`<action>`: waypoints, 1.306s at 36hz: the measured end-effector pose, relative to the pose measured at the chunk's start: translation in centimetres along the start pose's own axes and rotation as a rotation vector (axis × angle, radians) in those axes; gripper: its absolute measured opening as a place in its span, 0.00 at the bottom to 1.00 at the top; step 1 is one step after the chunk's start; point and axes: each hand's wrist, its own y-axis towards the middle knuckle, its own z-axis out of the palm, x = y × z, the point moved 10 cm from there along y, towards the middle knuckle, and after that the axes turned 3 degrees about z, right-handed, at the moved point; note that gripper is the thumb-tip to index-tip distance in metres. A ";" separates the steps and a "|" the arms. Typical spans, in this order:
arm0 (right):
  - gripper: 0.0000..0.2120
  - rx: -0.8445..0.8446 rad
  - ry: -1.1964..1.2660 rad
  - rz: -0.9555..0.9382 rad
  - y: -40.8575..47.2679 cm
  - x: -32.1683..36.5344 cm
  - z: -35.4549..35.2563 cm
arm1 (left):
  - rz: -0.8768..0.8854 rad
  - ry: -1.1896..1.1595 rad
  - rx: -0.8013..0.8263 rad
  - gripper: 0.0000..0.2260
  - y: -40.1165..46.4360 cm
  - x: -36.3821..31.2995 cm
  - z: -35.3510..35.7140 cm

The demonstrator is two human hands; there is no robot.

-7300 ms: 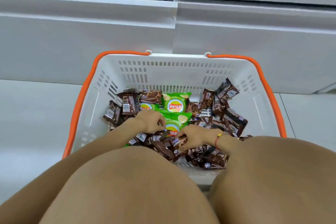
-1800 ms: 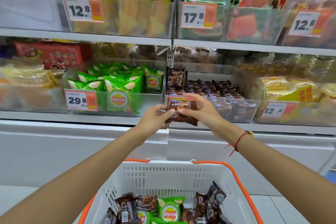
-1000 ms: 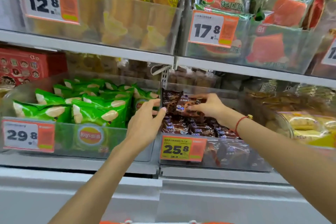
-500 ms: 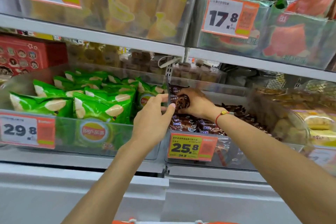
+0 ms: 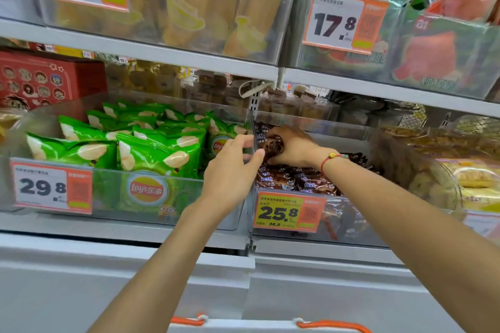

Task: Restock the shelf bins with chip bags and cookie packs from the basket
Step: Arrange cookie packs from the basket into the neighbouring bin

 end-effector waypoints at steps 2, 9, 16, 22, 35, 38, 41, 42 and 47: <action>0.33 -0.001 0.007 -0.023 -0.8 0.0 -0.9 | 0.000 -0.002 0.004 0.17 0.0 0.0 -0.1; 0.21 -0.153 0.089 -0.112 -7.3 0.6 -5.2 | 0.012 -0.054 0.014 0.20 -0.4 -0.5 -0.2; 0.09 -0.196 0.342 -0.189 -16.3 3.6 -6.4 | 0.171 -0.017 -0.122 0.18 -3.8 -2.5 -2.5; 0.04 -0.030 0.513 -0.168 -21.9 5.0 -0.3 | 0.207 -0.008 -0.093 0.13 -10.9 -1.3 -3.1; 0.07 0.558 0.516 0.060 -30.8 4.5 24.0 | -0.137 0.318 0.570 0.10 -25.9 13.4 7.2; 0.10 0.692 0.497 0.037 -32.2 6.3 28.1 | -0.158 0.454 0.797 0.13 -29.0 16.4 9.5; 0.11 0.846 0.484 -0.026 -34.3 8.8 31.6 | -0.141 0.605 1.028 0.16 -32.2 19.7 11.1; 0.12 0.904 0.491 -0.048 -35.3 9.7 32.6 | -0.116 0.657 1.121 0.18 -33.5 20.6 11.5; 0.20 1.107 0.435 -0.203 -39.5 12.8 36.3 | -0.032 0.767 1.372 0.26 -38.4 23.1 12.7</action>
